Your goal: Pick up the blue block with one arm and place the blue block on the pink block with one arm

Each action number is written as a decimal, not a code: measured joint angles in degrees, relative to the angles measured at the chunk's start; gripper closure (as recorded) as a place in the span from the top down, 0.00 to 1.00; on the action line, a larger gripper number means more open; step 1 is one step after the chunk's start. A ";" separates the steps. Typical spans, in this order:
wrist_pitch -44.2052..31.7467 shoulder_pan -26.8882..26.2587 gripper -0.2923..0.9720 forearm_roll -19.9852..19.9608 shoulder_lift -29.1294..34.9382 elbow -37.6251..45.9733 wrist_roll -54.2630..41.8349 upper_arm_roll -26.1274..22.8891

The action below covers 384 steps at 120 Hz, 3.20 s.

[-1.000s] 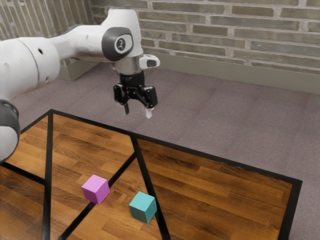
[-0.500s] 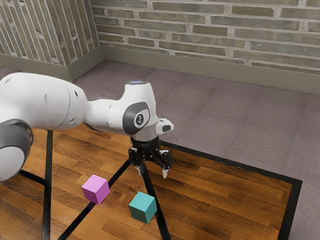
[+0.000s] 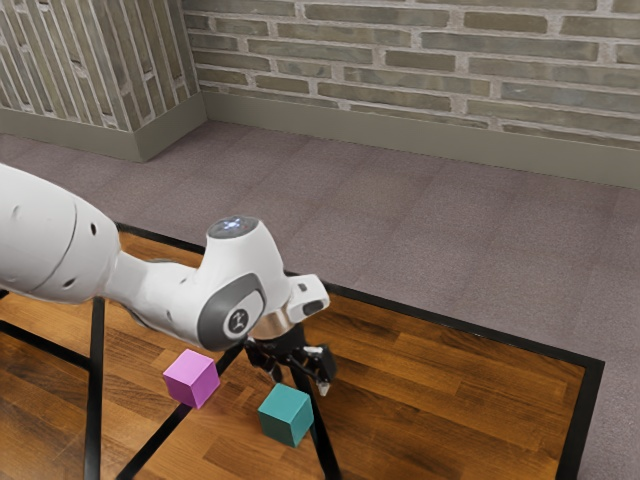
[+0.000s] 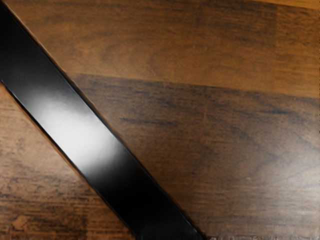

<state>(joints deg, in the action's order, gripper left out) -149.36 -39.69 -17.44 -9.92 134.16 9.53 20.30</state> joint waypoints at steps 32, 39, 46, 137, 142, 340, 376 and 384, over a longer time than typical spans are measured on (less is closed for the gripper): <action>4.49 0.49 0.74 0.13 2.95 2.23 3.17 0.14; 6.85 0.80 0.74 0.17 2.63 2.02 3.30 0.19; 8.65 1.26 0.74 0.92 1.94 1.26 2.96 0.20; 11.01 1.14 0.53 10.49 2.46 -1.87 2.39 -1.24; 11.47 2.60 0.51 10.81 5.17 -2.33 2.74 -1.16; 18.84 18.62 0.52 17.27 16.22 5.00 -16.94 1.50; 19.35 19.64 0.52 15.19 16.23 5.10 -18.01 1.75; 19.40 20.14 0.52 14.93 16.23 5.15 -18.19 1.76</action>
<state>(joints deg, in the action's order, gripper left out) -129.96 -19.56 -2.51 6.31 139.30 -8.66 22.06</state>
